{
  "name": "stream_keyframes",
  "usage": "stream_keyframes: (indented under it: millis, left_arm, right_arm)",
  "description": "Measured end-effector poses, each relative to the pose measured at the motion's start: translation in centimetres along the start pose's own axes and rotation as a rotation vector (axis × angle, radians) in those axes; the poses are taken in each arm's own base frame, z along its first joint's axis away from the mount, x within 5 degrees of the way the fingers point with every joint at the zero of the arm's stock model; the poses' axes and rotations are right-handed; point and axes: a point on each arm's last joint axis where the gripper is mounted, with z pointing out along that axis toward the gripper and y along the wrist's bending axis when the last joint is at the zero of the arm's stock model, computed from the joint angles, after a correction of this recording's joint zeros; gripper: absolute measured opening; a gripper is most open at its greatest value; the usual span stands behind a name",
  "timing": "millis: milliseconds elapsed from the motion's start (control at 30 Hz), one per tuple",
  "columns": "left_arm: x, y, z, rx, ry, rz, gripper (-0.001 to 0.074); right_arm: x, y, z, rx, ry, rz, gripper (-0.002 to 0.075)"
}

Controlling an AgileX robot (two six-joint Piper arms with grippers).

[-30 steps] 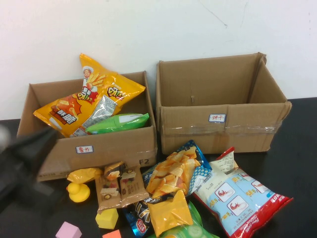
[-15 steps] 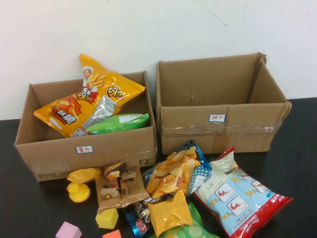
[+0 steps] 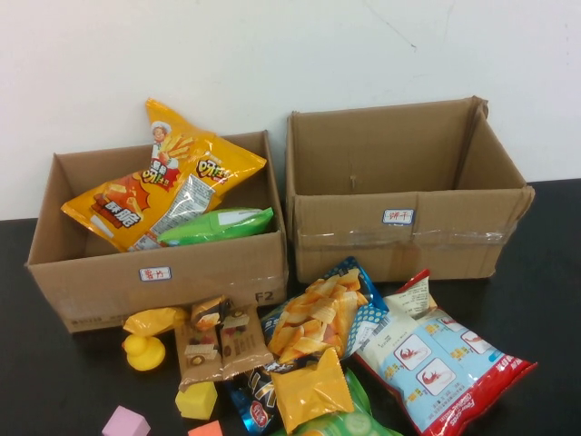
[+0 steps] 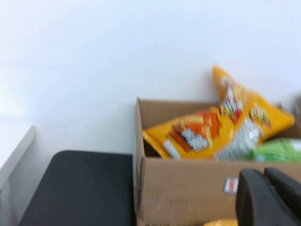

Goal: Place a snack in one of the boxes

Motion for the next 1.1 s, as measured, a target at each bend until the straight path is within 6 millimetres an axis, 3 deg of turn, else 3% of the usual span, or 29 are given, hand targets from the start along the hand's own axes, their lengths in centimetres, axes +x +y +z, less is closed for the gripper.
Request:
stream_keyframes:
  millis: [200,533,700,1100]
  left_arm:
    - [2.1,0.8,0.8,-0.104,-0.044,-0.058,0.0]
    - [5.4,1.3,1.0,-0.127,0.176,0.115,-0.0001]
    - [5.7,1.1,0.9,-0.102,0.217,0.193,-0.0001]
    - [5.7,1.1,0.9,-0.1,0.221,0.198,-0.0001]
  right_arm:
    - [0.0,0.0,0.0,-0.001,0.0,0.002,-0.0001]
    - [0.0,0.0,0.0,-0.001,0.0,0.002,-0.0001]
    - [0.0,0.0,0.0,-0.001,0.0,0.002,-0.0001]
    - [0.0,0.0,0.0,-0.001,0.0,0.002,-0.0001]
